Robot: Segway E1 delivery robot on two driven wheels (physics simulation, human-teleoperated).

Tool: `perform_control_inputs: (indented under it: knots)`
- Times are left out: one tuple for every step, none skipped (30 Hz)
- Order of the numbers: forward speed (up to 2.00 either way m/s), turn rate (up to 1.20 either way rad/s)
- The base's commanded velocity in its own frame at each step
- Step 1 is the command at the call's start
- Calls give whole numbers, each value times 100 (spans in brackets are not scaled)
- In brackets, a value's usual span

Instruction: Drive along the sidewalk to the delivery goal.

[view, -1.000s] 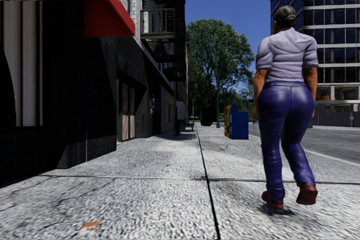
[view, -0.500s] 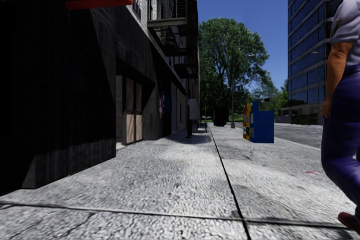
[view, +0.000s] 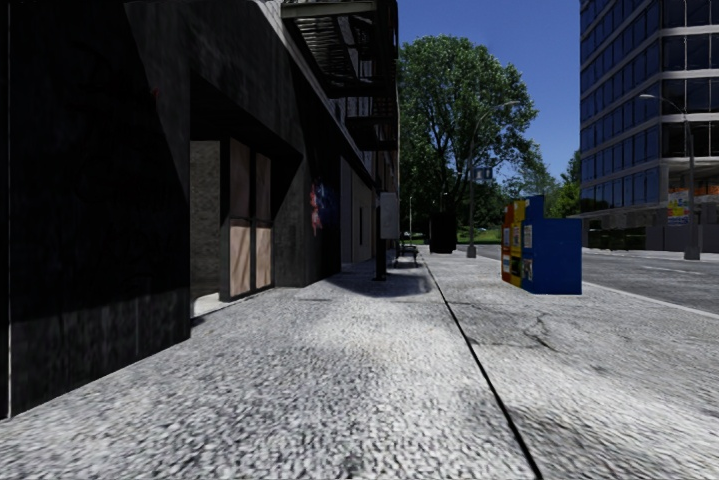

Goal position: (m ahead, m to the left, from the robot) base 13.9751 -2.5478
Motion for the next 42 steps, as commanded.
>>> perform_control_inputs:
  knots:
    - [200, 0]
    - [200, 0]
    - [200, 0]
    - [200, 0]
    - [200, 0]
    - [200, 0]
    - [200, 0]
    - [200, 0]
    - [200, 0]
    - [200, -10]
    - [200, -10]
    - [200, -23]
    - [200, -30]
    - [200, -34]
    - [200, -34]
    - [200, -36]
    - [200, -38]
    - [200, -38]
    - [200, -39]
    - [200, -39]
    - [200, -39]
    - [200, -39]
    - [200, -39]
    - [200, -39]
    - [200, -39]
    - [200, -39]
    - [200, -39]
    - [200, -39]
    - [200, -35]
    - [200, -35]
    - [200, -18]
    - [200, -1]
    - [200, 0]
    - [200, 0]
    - [200, 0]
    - [200, 0]
    - [200, 0]
    - [200, 0]
    - [200, 0]
    - [200, 0]
    - [200, 0]
    - [200, 0]
